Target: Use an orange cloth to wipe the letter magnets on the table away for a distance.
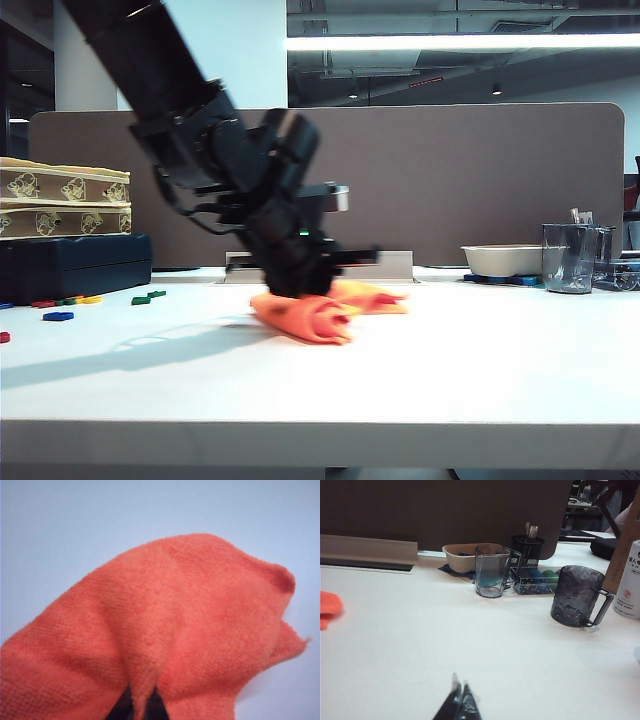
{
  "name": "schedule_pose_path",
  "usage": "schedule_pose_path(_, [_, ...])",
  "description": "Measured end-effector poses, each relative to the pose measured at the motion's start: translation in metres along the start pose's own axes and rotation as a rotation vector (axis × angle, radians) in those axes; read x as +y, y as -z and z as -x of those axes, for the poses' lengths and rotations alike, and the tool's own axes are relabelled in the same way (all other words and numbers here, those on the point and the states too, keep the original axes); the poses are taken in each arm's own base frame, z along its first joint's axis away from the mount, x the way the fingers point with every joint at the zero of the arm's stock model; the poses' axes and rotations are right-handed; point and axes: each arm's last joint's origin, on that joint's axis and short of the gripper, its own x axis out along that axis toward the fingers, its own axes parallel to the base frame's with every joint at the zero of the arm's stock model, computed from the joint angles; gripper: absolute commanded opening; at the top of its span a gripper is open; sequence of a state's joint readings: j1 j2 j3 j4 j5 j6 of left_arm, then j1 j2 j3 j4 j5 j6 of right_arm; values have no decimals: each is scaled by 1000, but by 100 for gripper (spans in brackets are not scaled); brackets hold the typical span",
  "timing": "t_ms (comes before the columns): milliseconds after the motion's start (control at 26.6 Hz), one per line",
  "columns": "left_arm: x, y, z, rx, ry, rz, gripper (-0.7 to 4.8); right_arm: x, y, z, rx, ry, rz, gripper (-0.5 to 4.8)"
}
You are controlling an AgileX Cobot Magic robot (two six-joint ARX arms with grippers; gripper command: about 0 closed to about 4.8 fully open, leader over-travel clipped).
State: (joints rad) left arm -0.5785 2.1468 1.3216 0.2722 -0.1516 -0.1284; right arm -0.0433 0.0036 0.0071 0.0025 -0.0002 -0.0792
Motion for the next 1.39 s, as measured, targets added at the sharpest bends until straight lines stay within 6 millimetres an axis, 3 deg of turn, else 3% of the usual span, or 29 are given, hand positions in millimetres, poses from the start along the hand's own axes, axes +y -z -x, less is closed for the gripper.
schedule_pose_path(188, [90, -7, -5, -9, -168, 103, -6, 0, 0, 0, 0, 0, 0, -5])
schedule_pose_path(301, [133, -7, -2, -7, -252, 125, -6, 0, 0, 0, 0, 0, 0, -5])
schedule_pose_path(527, [191, -2, 8, 28, -362, 112, -6, 0, 0, 0, 0, 0, 0, -5])
schedule_pose_path(753, [204, -7, 19, 38, -388, 109, -5, 0, 0, 0, 0, 0, 0, -5])
schedule_pose_path(941, [195, -37, 42, -39, -298, 32, -6, 0, 0, 0, 0, 0, 0, -5])
schedule_pose_path(1130, [186, -74, 82, -127, -283, 18, -5, 0, 0, 0, 0, 0, 0, -5])
schedule_pose_path(1243, [178, -104, 132, -181, -269, 12, -5, 0, 0, 0, 0, 0, 0, -5])
schedule_pose_path(1393, [170, -116, 165, -184, -219, 7, -5, 0, 0, 0, 0, 0, 0, -5])
